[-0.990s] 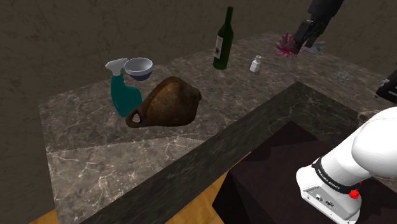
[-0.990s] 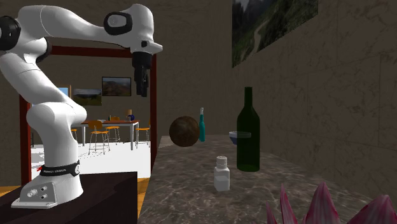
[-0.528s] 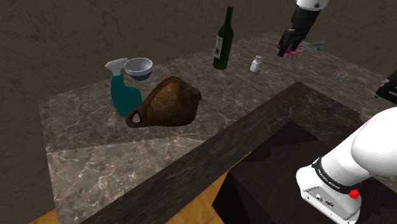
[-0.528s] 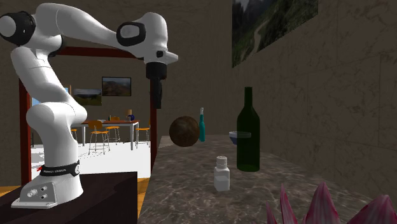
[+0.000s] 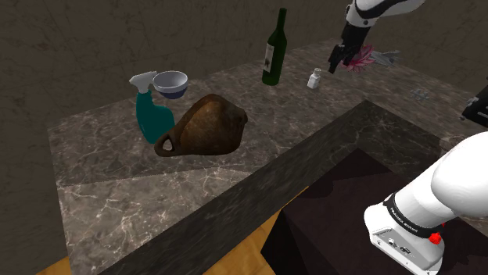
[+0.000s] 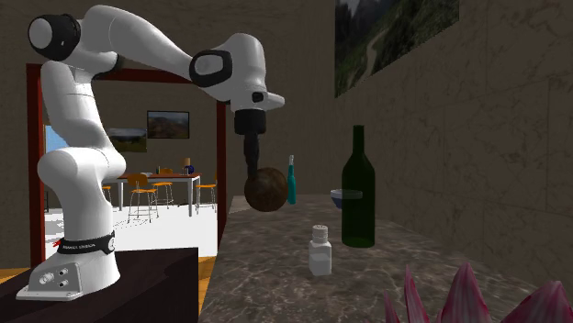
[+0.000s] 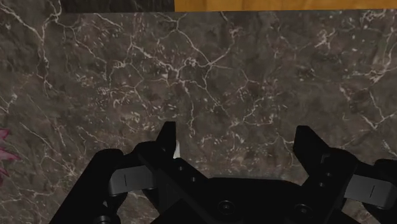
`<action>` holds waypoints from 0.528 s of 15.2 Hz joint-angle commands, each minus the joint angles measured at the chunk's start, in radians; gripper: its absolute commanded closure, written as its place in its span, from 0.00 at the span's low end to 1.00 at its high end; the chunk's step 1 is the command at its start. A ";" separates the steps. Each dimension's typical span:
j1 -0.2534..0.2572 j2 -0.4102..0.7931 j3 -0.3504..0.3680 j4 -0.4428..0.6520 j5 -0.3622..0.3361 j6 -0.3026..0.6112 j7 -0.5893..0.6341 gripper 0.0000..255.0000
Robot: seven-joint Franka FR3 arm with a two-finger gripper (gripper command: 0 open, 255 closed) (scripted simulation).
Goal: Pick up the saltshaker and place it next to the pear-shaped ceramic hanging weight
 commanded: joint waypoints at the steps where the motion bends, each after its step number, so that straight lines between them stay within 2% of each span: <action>1: -0.001 0.075 -0.016 0.033 0.014 0.051 -0.025 0.00; 8: -0.025 0.337 -0.053 0.199 0.099 0.170 -0.130 0.00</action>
